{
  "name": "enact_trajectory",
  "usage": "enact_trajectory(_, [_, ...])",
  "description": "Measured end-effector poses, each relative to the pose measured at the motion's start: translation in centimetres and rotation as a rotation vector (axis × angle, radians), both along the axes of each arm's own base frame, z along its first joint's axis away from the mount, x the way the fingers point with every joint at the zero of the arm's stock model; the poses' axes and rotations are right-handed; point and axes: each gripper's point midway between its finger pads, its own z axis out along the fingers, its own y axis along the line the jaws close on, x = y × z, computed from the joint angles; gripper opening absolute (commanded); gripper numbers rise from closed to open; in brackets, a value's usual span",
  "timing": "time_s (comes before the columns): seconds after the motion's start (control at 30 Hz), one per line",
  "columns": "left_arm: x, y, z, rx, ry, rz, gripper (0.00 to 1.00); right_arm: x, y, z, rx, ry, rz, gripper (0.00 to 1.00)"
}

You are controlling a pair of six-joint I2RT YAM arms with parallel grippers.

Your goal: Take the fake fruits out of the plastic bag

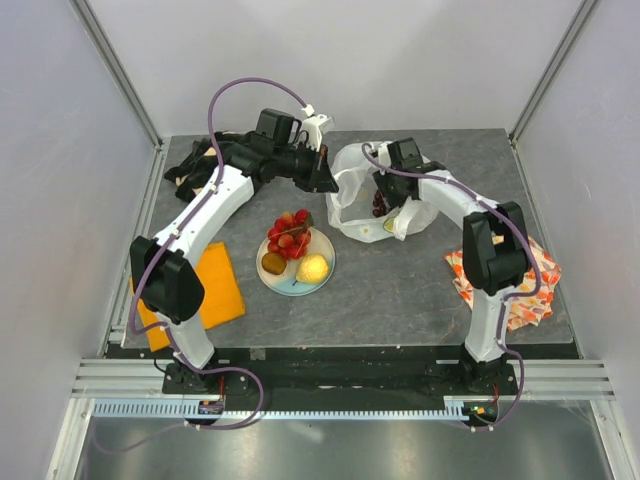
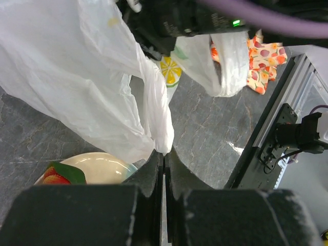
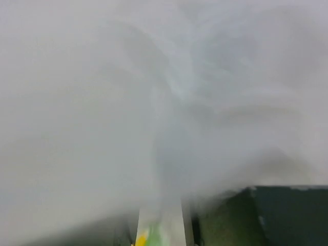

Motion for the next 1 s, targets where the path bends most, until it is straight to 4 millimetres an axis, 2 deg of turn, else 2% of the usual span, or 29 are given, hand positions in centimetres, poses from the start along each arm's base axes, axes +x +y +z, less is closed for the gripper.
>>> enact_trajectory(0.07, [0.1, 0.0, 0.0, 0.0, -0.001, 0.0, 0.02, -0.1, 0.5, 2.2, 0.074, -0.029, 0.016, 0.36])
enact_trajectory(0.2, [0.5, -0.3, -0.2, 0.001, 0.0, 0.001, 0.02, -0.4, 1.3, 9.3, 0.243, -0.138, 0.058, 0.32])
enact_trajectory(0.27, [0.9, -0.5, -0.4, 0.001, 0.001, 0.001, 0.02, -0.7, 1.4, 11.9, 0.298, -0.178, 0.072, 0.31])
enact_trajectory(0.33, [1.4, -0.7, -0.7, 0.003, 0.004, 0.001, 0.02, -1.2, 1.4, 14.4, 0.351, -0.213, 0.085, 0.31])
enact_trajectory(0.4, [1.7, -0.9, -0.8, 0.004, 0.005, 0.001, 0.02, -1.4, 1.5, 15.4, 0.376, -0.228, 0.093, 0.33])
enact_trajectory(0.47, [1.8, -1.0, -0.9, 0.004, 0.004, 0.0, 0.02, -1.6, 1.7, 15.3, 0.389, -0.226, 0.107, 0.33])
enact_trajectory(0.53, [1.7, -1.1, -0.8, 0.002, 0.002, -0.003, 0.02, -2.0, 1.8, 14.4, 0.392, -0.201, 0.113, 0.33])
enact_trajectory(0.83, [1.1, -1.9, -0.7, 0.004, -0.001, -0.021, 0.02, -2.0, 2.9, 7.6, 0.369, -0.057, 0.118, 0.38])
enact_trajectory(1.0, [1.3, -1.9, -0.8, 0.011, -0.005, -0.013, 0.02, -2.1, 3.3, 5.3, 0.33, -0.027, 0.142, 0.38])
